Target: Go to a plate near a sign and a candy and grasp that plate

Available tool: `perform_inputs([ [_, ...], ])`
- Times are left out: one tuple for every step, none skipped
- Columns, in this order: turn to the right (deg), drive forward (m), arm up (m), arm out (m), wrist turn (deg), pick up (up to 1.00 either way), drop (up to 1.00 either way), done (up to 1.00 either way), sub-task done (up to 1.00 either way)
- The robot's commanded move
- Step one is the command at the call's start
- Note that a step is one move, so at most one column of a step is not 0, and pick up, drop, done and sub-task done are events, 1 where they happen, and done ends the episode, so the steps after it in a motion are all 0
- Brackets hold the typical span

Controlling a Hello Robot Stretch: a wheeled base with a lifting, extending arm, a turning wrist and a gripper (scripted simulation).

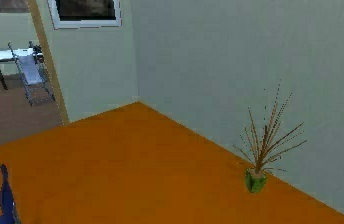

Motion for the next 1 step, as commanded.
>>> perform_inputs([
  [0.0, 0.20, 0.00, 0.00, 0.0, 0.00, 0.00, 0.00, 0.00],
])
